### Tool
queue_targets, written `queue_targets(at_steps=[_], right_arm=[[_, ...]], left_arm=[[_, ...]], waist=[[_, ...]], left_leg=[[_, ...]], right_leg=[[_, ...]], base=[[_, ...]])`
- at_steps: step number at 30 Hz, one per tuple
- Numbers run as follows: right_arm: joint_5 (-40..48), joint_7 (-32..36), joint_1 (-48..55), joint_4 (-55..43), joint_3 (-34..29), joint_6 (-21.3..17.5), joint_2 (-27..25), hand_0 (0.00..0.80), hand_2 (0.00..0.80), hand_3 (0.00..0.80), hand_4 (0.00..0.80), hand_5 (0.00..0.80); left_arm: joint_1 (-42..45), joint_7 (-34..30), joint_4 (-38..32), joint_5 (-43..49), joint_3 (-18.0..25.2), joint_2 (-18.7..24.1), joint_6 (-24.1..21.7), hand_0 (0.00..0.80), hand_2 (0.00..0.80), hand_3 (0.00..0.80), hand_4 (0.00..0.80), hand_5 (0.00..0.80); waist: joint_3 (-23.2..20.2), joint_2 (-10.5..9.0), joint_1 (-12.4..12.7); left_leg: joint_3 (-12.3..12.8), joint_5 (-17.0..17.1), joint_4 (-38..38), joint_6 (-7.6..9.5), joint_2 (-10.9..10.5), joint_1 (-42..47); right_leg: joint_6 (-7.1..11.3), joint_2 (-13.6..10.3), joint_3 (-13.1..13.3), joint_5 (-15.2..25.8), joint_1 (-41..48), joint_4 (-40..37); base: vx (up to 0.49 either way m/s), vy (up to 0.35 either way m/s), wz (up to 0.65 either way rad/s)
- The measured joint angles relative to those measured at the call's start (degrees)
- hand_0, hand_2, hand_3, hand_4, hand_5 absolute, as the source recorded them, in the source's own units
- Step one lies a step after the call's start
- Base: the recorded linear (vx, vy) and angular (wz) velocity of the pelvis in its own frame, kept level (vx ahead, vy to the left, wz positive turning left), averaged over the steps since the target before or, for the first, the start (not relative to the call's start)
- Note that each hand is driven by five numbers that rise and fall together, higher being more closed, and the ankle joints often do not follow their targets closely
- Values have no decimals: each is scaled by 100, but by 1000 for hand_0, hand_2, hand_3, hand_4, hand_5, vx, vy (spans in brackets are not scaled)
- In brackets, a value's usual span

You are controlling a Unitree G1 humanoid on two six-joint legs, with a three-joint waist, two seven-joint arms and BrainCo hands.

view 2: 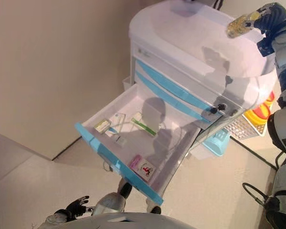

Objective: Open the drawer and pick up the medicine

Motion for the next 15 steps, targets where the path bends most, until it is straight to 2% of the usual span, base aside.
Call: queue_targets(at_steps=[6,15], right_arm=[[-196,937,-16,4,238,130,-6,800,800,800,800,800],[-618,1521,-259,87,244,100,-36,800,800,800,800,800]], left_arm=[[-62,25,-18,-5,2,150,0,0,0,0,0,0],[-201,78,-255,-62,-5,145,-29,0,0,0,0,0]], waist=[[277,-89,89],[348,-109,61]], left_leg=[[3,4,22,0,-20,-45],[14,2,18,1,-11,-44]], right_leg=[[-3,-14,1,5,-33,9],[-3,-6,8,5,-33,-4]], base=[[-5,-8,2],[0,0,0]])
